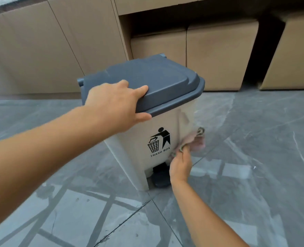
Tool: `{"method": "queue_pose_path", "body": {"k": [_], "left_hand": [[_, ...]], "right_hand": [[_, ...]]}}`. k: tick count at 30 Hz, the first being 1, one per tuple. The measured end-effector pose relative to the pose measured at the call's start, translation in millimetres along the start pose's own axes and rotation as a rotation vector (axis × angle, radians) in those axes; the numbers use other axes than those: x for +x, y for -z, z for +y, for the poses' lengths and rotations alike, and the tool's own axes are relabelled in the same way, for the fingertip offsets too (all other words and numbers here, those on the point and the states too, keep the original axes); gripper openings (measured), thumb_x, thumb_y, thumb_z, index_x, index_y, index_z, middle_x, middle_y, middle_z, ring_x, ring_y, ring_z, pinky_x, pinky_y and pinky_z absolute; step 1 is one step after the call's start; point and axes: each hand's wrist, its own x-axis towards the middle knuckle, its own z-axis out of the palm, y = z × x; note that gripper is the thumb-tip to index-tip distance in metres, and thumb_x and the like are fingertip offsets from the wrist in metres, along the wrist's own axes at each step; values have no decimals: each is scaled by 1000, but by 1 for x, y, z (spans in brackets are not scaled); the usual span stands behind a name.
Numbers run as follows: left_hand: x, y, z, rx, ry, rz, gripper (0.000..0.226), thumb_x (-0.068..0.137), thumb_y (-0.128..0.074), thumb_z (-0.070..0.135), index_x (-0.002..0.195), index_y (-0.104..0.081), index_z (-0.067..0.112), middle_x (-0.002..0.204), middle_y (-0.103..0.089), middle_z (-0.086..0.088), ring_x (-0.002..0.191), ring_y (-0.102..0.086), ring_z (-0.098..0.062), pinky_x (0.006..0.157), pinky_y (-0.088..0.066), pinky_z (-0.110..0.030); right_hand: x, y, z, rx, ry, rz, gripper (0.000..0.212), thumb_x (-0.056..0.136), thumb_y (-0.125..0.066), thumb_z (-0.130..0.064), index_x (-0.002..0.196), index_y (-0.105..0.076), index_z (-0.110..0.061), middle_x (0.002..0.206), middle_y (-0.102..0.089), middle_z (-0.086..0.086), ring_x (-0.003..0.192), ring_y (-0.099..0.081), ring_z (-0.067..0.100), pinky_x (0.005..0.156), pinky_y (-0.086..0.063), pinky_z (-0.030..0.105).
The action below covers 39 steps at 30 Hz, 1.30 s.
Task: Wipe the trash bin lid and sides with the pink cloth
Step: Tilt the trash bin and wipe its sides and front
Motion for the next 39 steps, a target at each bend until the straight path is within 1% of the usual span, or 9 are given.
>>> {"method": "queue_pose_path", "body": {"k": [4, 7, 10, 13, 20, 26, 30, 34, 39], "left_hand": [[31, 2, -24, -222, -234, 51, 69, 79, -39, 80, 128, -65, 39, 100, -58, -1, 96, -56, -26, 75, -42, -35], [40, -18, -42, -507, -244, 7, 56, 79, -38, 78, 125, -59, 54, 142, -52, -1, 124, -48, -28, 108, -36, -42], [35, -43, -40, -584, -123, -115, 61, 81, -29, 82, 138, -36, 65, 162, -25, 9, 147, -23, -25, 120, -17, -50], [35, -48, -35, -581, -127, -107, 67, 78, -25, 83, 143, -25, 65, 163, -25, 11, 148, -19, -23, 120, -14, -47], [38, -51, -35, -588, -118, -105, 65, 82, -26, 81, 144, -23, 64, 163, -24, 10, 149, -18, -25, 121, -14, -48], [35, -48, -32, -588, -102, -109, 61, 86, -28, 78, 145, -24, 62, 164, -24, 8, 149, -19, -27, 121, -13, -46], [34, -46, -33, -592, -99, -134, 61, 87, -28, 77, 146, -24, 61, 164, -22, 9, 150, -17, -27, 121, -13, -48], [34, -47, -32, -586, -93, -123, 61, 87, -28, 77, 146, -24, 61, 164, -23, 9, 150, -18, -27, 121, -13, -46], [33, -48, -31, -588, -91, -105, 60, 88, -29, 76, 146, -26, 60, 163, -25, 7, 149, -20, -27, 121, -12, -43]], "right_hand": [[-4, -1, 2, 293, -423, 19, 28, 101, -46, -8, 125, -60, -3, 122, -65, 21, 98, -62, 30, 86, -54, 41], [-17, -6, -43, 400, -192, -138, 22, 98, -52, -25, 111, -70, -31, 114, -70, 2, 97, -64, 16, 69, -53, 25], [-26, -16, -74, 259, 220, -219, 41, 94, -47, -36, 130, -61, -50, 137, -63, -17, 129, -56, 4, 108, -46, 31], [-33, -24, -50, -21, 549, -218, 51, 103, -41, -16, 153, -41, -29, 162, -37, -5, 149, -30, 6, 124, -24, 27], [-62, -29, 27, -280, 197, -325, 53, 106, -35, -4, 156, -32, -19, 166, -23, -4, 156, -15, 18, 125, -12, 22], [-103, -55, -17, -218, 893, -532, 63, 94, -34, 3, 154, -39, -15, 161, -40, 1, 153, -31, 21, 124, -27, 33], [-87, -38, 35, -542, 987, -550, 54, 90, -44, 6, 140, -60, -9, 140, -63, 14, 129, -59, 40, 96, -57, 47], [-63, -9, 64, -627, 888, -742, 59, 85, -54, 18, 134, -66, -14, 134, -66, 12, 125, -61, 38, 102, -51, 46], [-67, -18, 2, -456, 997, -330, 42, 90, -47, -5, 120, -75, -14, 115, -78, 0, 103, -70, 28, 83, -61, 36]]}}
